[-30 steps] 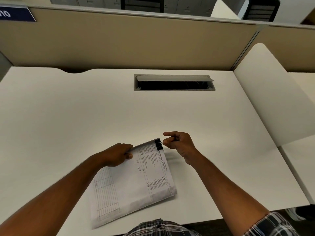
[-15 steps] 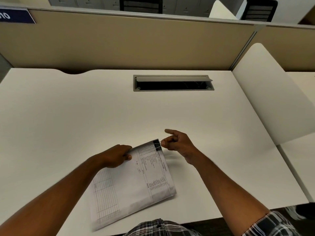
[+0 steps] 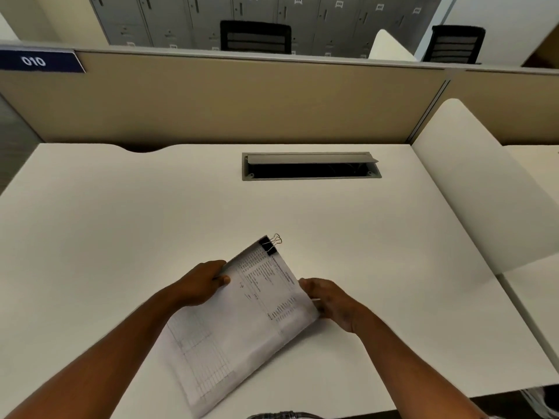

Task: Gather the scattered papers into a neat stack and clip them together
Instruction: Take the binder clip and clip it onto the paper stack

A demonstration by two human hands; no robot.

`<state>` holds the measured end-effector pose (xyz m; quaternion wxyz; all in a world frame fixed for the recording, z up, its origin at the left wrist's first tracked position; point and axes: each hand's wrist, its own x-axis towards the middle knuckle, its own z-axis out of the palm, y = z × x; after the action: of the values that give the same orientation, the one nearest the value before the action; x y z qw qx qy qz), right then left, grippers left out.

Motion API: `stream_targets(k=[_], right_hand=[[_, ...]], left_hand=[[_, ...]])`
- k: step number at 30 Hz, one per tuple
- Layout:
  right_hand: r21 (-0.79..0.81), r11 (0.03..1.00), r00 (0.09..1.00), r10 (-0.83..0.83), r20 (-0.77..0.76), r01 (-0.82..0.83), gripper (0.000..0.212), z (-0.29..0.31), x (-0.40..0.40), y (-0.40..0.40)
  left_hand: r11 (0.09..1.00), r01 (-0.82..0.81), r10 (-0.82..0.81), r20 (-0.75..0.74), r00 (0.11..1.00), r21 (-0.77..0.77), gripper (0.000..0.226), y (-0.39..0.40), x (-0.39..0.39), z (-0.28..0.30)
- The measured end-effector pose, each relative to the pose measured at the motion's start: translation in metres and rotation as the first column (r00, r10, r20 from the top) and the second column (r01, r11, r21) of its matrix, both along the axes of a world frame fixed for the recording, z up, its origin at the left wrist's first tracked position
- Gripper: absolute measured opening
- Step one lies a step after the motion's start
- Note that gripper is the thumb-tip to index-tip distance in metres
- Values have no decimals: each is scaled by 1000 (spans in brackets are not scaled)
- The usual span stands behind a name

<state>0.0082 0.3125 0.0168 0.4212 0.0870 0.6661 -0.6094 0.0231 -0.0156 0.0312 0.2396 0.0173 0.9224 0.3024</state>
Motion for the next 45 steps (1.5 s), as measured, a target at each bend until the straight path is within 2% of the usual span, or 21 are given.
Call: stream_targets(k=[6,8,11,16,19,22,26,29,32,36,39,41,43,45], right_hand=[[-152,957,969,-238,68,246,48,-9,7,-11],[-191,951,970,-237,61,245,42,-7,10,-20],[-151,969,979,-204,-24,198,40,-11,14,-36],[-46,945,913,-325,-246,324,28,2,8,-58],[-63,932,832,-347,-433,356,24,20,-2,-64],[-76,914,729,-365,-579,397,20,42,-10,-70],[-144,885,600,-411,-686,442,17,58,-11,-81],[-158,878,568,-420,-708,452,18,51,-3,-86],[-88,900,600,-354,-718,427,22,29,6,-84],[167,919,710,-151,-688,357,26,-7,10,-80],[314,897,751,-29,-660,311,26,-21,8,-78],[337,881,755,-33,-655,332,20,-24,5,-78],[321,870,754,-84,-651,374,11,-23,-2,-79],[295,873,766,-129,-630,390,11,-20,-10,-80]], left_hand=[[954,-297,298,-4,955,42,21,-1,-1,-9],[914,-393,394,5,919,99,19,4,1,-8],[836,-496,500,45,865,236,21,12,5,-4],[711,-588,632,17,775,385,22,23,14,4],[636,-590,699,-46,714,498,16,32,18,19],[605,-501,734,-190,652,619,10,42,25,35],[563,-392,774,-299,558,727,27,55,38,51],[571,-394,785,-337,521,720,25,59,47,45],[592,-459,777,-316,545,663,12,57,53,24],[679,-509,707,-283,648,529,23,48,60,0],[742,-527,646,-232,727,414,27,44,64,-10],[760,-546,634,-214,743,354,24,41,64,-15],[745,-590,661,-221,717,311,18,34,58,-19],[732,-620,679,-224,699,283,15,26,50,-20]])
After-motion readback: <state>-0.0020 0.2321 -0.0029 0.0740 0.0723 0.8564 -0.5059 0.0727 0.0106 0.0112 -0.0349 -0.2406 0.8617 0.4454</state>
